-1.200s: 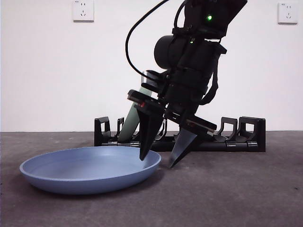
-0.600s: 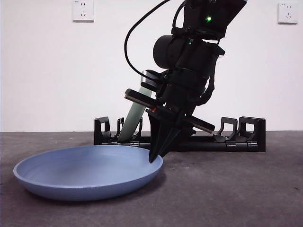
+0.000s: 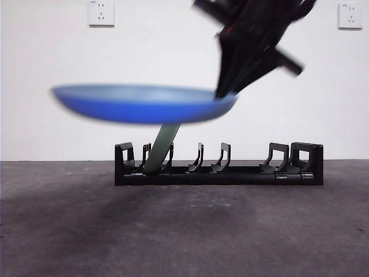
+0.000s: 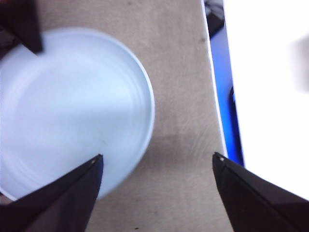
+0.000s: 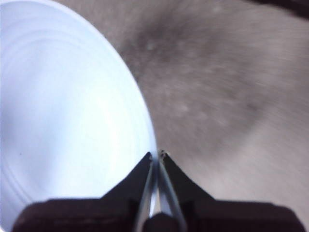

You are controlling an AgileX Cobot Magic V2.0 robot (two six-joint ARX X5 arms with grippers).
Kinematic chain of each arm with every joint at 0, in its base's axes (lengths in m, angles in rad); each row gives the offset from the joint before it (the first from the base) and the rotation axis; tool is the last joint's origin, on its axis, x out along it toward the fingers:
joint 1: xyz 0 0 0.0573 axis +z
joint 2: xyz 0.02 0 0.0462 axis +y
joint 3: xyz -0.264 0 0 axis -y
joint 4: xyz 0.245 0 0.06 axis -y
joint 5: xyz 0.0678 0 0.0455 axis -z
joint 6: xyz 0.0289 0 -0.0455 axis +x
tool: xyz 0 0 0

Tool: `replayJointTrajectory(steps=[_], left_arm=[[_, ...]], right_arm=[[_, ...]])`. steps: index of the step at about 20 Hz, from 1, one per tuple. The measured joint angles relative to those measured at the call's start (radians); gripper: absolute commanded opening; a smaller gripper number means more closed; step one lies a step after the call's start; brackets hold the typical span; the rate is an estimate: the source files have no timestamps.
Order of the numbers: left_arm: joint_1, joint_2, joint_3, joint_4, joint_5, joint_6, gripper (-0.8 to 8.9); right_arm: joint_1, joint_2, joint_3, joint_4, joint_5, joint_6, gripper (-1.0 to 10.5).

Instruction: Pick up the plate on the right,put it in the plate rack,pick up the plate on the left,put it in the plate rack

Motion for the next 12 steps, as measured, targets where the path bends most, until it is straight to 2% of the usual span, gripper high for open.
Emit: replayJointTrajectory(steps=[5, 9, 10, 11, 12], left_arm=[[-0.125, 0.095, 0.000, 0.100, -0.180, 0.093, 3.86], [-0.159, 0.170, 0.000, 0.166, -0.263, 0.161, 3.68], [-0.159, 0.185, 0.000, 0.169, -0.277, 0.167, 3.07], [-0.161, 0.200, 0.000, 0.170, -0.278, 0.174, 1.93], [-0.164, 0.207, 0.000, 0.171, -0.279, 0.176, 1.26]], right_arm=[[-0.074, -0.133, 0.000, -0.135, -0.025, -0.031, -0.1], [-0.087, -0.184, 0.000, -0.180, -0.071, -0.048, -0.1], [-0.087, -0.192, 0.000, -0.180, -0.072, -0.048, -0.1], [-0.087, -0.201, 0.000, -0.180, -0.075, -0.048, -0.1], [-0.087, -0.207, 0.000, -0.180, -0.076, -0.048, -0.1]])
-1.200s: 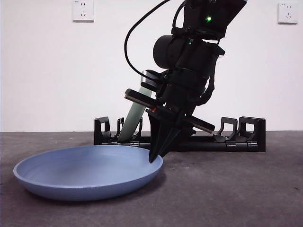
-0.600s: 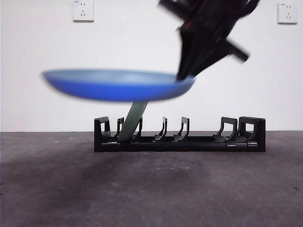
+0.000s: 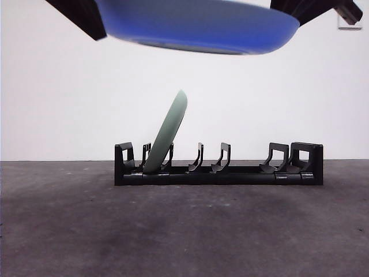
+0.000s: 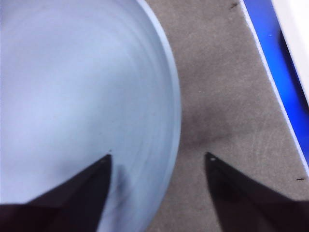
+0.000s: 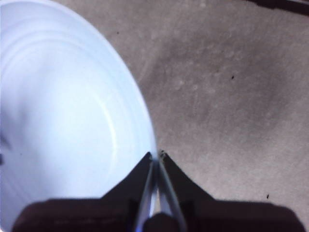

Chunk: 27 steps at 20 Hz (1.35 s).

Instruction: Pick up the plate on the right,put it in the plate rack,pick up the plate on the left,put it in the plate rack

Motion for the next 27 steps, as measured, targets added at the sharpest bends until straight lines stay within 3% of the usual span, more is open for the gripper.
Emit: replayJointTrajectory(steps=[5, 13, 15, 17, 20, 23, 27], left_arm=[[-0.005, 0.001, 0.000, -0.002, 0.000, 0.007, -0.08], [-0.041, -0.002, 0.000, -0.005, 0.013, 0.017, -0.08], [-0.045, -0.002, 0.000, -0.001, 0.013, 0.012, -0.08], [-0.045, -0.002, 0.000, -0.015, 0.026, -0.012, -0.08], [-0.045, 0.000, 0.000, -0.010, 0.064, -0.037, -0.08], [-0.045, 0.000, 0.000, 0.083, 0.139, -0.085, -0.08], [0.004, 0.004, 0.000, 0.353, 0.235, -0.217, -0.08]], right_arm=[[0.000, -0.009, 0.000, -0.006, -0.010, 0.000, -0.1], [-0.002, -0.009, 0.000, -0.011, -0.006, 0.008, -0.1], [-0.002, -0.009, 0.000, -0.010, -0.006, 0.008, 0.9], [-0.002, -0.013, 0.000, 0.011, -0.010, 0.003, 2.8], [-0.002, -0.060, 0.004, 0.058, -0.014, 0.001, 3.0], [-0.002, -0.122, 0.069, 0.058, 0.049, 0.000, 3.0], [-0.002, -0.253, 0.183, 0.057, 0.161, 0.004, 2.9]])
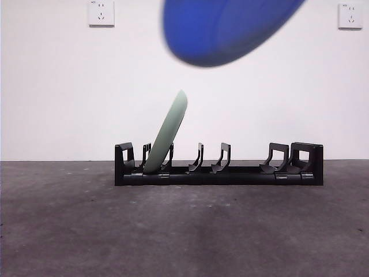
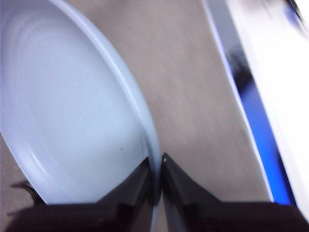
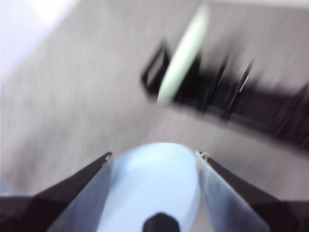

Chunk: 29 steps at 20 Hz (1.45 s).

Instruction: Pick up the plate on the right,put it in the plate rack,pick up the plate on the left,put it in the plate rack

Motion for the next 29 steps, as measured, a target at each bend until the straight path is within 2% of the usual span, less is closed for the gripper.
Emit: replayJointTrajectory(steps=[6, 15, 18, 21, 29], left_arm=[[0.200, 0.095, 0.000, 0.469, 0.159, -0.308, -0.08], [0.332, 0.287, 0.000, 0.824, 0.186, -0.537, -0.08], [0.356, 0.360, 0.003, 0.891, 0.186, -0.590, -0.08], [0.372, 0.466, 0.059, 0.890, 0.181, -0.625, -0.08], [0.432, 0.620, 0.148, 0.906, 0.132, -0.634, -0.08]], right_arm=[[0.000, -0.195, 0.042, -0.063, 0.035, 0.004, 2.9], [0.001, -0.242, 0.042, -0.216, 0.035, -0.005, 2.9], [0.001, -0.243, 0.042, -0.240, 0.035, -0.014, 2.9], [0.001, -0.245, 0.042, -0.259, 0.035, -0.032, 2.8], [0.001, -0.245, 0.042, -0.341, 0.036, -0.068, 2.8]])
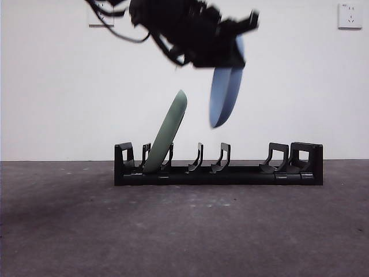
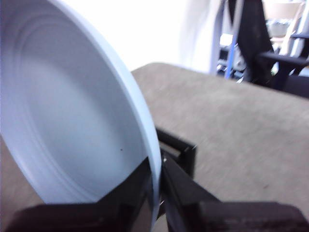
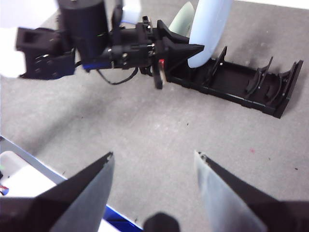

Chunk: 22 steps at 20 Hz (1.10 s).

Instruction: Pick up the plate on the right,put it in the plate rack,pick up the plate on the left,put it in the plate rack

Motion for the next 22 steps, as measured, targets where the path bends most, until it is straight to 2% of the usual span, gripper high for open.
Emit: replayJointTrajectory(steps=[12, 20, 21, 22], left_arm=[[0.041, 0.127, 0.000, -0.007, 0.024, 0.000, -0.08], [0.041, 0.134, 0.000, -0.052, 0.019, 0.002, 0.03], [0.041, 0.134, 0.001, -0.059, 0.019, 0.005, 0.21], [0.041, 0.134, 0.005, -0.069, 0.019, 0.008, 0.89]], right_arm=[[0.000, 0.000, 0.000, 0.000, -0.003, -0.015, 2.8], [0.000, 0.000, 0.000, -0.001, -0.003, -0.016, 2.8], [0.000, 0.000, 0.000, -0.002, -0.003, -0.016, 2.8], [0.000, 0.000, 0.000, -0.005, -0.003, -0.018, 2.8]])
